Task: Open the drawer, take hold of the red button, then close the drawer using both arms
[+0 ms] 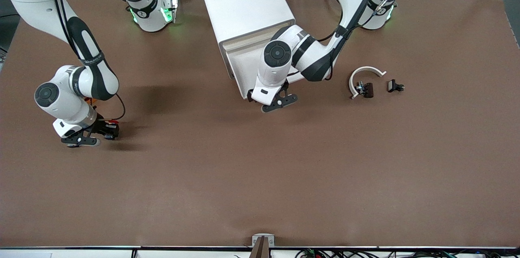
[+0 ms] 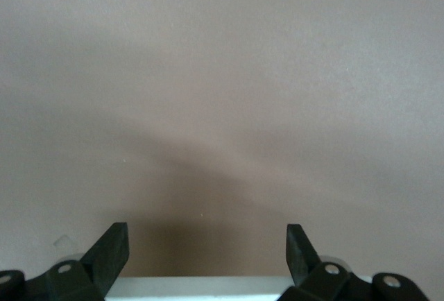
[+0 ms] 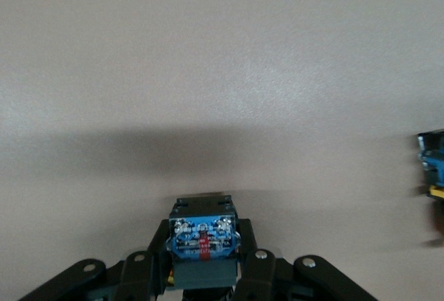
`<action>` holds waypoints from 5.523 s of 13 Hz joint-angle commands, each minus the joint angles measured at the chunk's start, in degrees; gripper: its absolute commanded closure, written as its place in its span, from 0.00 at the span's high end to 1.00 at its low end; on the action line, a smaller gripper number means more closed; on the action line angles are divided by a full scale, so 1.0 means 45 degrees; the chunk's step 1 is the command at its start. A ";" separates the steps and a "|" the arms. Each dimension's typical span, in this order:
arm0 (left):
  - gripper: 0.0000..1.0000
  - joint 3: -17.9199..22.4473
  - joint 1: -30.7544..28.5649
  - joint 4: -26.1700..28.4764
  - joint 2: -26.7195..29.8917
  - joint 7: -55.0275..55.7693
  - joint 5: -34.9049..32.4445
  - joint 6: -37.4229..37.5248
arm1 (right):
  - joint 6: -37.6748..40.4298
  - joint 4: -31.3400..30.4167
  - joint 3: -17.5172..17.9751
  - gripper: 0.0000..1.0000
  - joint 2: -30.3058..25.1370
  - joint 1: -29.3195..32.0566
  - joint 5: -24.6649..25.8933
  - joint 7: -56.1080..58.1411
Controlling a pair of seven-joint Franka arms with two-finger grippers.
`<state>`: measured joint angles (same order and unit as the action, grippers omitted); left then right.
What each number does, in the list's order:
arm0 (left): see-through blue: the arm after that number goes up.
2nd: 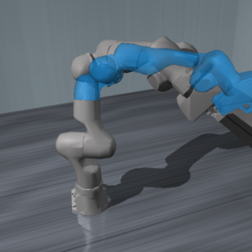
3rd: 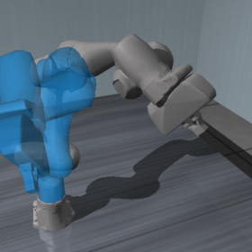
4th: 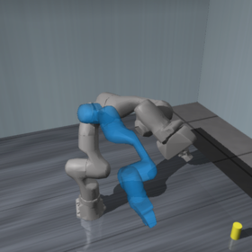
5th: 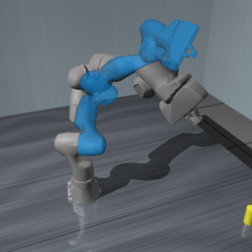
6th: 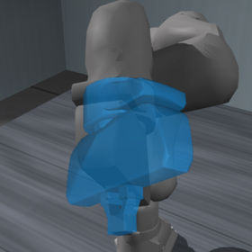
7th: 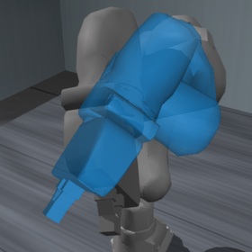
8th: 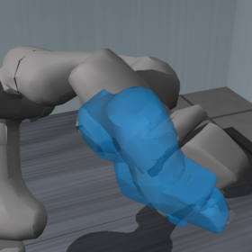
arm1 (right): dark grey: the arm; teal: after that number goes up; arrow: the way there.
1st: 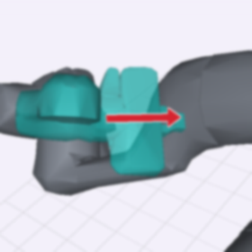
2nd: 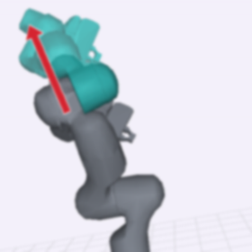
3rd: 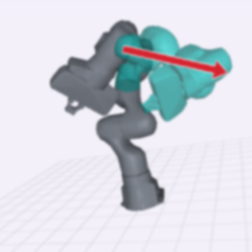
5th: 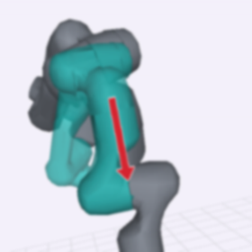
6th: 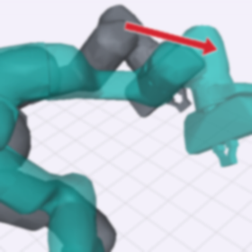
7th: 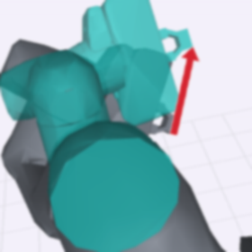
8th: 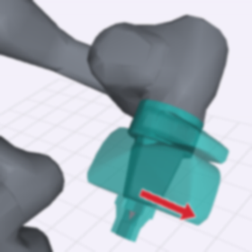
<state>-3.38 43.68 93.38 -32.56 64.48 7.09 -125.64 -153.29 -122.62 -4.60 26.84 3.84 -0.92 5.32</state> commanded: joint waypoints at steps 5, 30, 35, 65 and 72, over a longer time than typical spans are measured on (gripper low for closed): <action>1.00 0.0067 0.0936 0.0051 0.0107 0.1120 0.0047 0.0244 | -0.0115 0.0100 0.0202 0.00 0.0167 0.0437 0.0165 0.0067; 1.00 0.0047 0.3418 -0.0027 0.0009 0.4110 0.0085 0.1728 | 0.2533 0.1681 0.0261 1.00 -0.0102 0.0671 0.0126 -0.0187; 1.00 0.0339 0.3048 -0.0730 -0.0441 0.3779 0.0027 0.1689 | 0.8564 0.2831 0.0339 1.00 -0.2757 0.0515 -0.0010 -0.0226; 1.00 0.0282 -1.0289 0.4536 0.7012 -1.3934 -0.0638 0.1708 | 1.3752 0.7581 0.0300 1.00 -0.5281 -0.0419 0.0241 -0.1867; 1.00 0.0262 -1.0450 0.4293 0.9071 -1.4503 -0.0637 0.3911 | 1.4652 0.7093 0.0202 1.00 -0.5438 0.0027 0.0497 -0.1886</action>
<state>-1.69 -2.96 114.43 7.78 0.67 3.48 -110.63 -87.53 -89.99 -4.26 2.50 3.65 0.64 -2.82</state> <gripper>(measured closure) 0.000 0.000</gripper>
